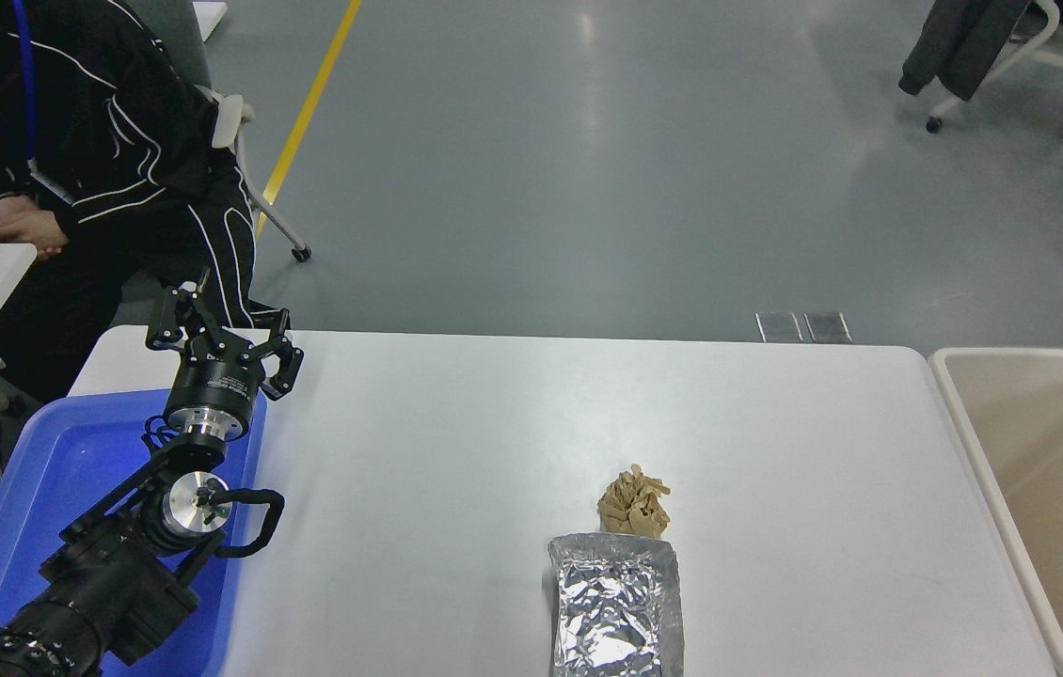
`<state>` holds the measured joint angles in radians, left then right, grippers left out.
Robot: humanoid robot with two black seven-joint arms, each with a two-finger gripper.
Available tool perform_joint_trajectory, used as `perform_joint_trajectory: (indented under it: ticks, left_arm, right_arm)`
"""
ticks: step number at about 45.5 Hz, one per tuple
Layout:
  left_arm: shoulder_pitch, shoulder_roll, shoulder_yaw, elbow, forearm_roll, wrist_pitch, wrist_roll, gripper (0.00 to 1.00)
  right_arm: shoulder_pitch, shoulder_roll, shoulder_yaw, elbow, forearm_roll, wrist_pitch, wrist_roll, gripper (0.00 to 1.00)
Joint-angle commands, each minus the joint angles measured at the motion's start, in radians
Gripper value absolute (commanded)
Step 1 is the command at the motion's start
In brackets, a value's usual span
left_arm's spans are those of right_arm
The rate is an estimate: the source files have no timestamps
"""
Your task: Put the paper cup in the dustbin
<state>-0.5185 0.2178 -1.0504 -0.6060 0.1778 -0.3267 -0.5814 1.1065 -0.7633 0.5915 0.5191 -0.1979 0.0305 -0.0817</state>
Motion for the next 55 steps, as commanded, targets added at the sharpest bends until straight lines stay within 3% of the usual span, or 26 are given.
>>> perform_joint_trajectory:
  ticks: [1, 15, 27, 35, 55]
  left_arm:
    - [0.000, 0.000, 0.000, 0.000, 0.000, 0.000, 0.000, 1.00]
    - [0.000, 0.000, 0.000, 0.000, 0.000, 0.000, 0.000, 1.00]
    - [0.000, 0.000, 0.001, 0.000, 0.000, 0.000, 0.000, 1.00]
    - [0.000, 0.000, 0.000, 0.000, 0.000, 0.000, 0.000, 1.00]
    - [0.000, 0.000, 0.000, 0.000, 0.000, 0.000, 0.000, 1.00]
  right_arm:
    - [0.024, -0.019, 0.229, 0.225, 0.000, -0.008, 0.000, 1.00]
    - [-0.149, 0.113, 0.257, 0.229, 0.000, -0.009, 0.013, 1.00]
    - [-0.278, 0.260, 0.326, 0.233, -0.017, 0.002, 0.192, 1.00]
    - [-0.320, 0.325, 0.310, 0.225, -0.018, 0.005, 0.260, 1.00]
    - [-0.358, 0.345, 0.307, 0.225, -0.018, 0.006, 0.275, 1.00]
